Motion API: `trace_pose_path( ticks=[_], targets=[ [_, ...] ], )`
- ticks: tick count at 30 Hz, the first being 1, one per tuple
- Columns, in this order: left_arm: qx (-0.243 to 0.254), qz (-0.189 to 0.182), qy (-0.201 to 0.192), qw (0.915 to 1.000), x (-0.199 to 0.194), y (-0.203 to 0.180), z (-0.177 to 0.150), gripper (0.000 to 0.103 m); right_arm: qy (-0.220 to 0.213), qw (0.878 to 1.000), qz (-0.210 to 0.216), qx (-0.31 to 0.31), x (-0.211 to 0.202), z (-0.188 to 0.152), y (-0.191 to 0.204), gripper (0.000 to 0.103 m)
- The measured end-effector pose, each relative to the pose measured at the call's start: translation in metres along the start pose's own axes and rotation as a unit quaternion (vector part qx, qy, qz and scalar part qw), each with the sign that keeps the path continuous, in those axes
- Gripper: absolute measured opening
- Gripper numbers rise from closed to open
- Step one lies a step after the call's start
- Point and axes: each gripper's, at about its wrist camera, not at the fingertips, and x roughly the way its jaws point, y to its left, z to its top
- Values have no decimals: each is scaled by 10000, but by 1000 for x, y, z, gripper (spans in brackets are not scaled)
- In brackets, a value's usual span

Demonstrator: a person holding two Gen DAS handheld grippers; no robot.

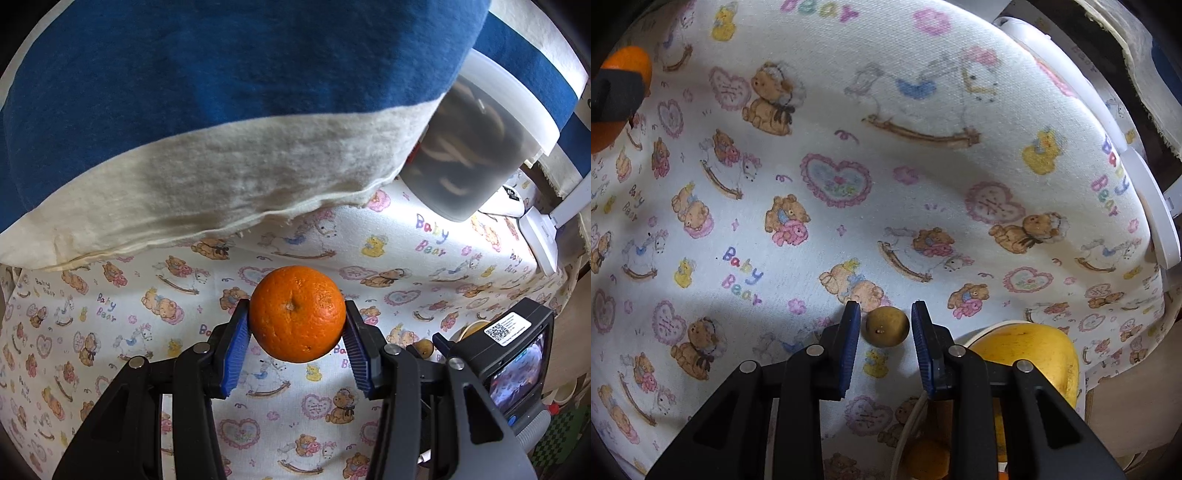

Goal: Organize fruits
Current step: 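Carry the mandarin toward the plate with the left tool while the right holds the longan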

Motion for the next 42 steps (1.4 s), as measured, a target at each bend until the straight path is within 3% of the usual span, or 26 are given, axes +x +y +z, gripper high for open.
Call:
trace_pose_path(
  ticks=[13,24,31,42],
  targets=[
    [-11,-109,86,9999,1,0,0,47,-47,9996,-214,-190,3,-3,30,29],
    [21,-94,34,9999,0,-3,-1,47,-127,9999,-64,-51,11,0,-1,25],
    [34,-169,-100,9998,-11,-4,1,47,-498,9975,390,318,-24,2,-35,25],
    [392,-342,-421,9978,-43,-26,-2,47,-1400,9844,189,1046,-106,-11,-101,26]
  ],
)
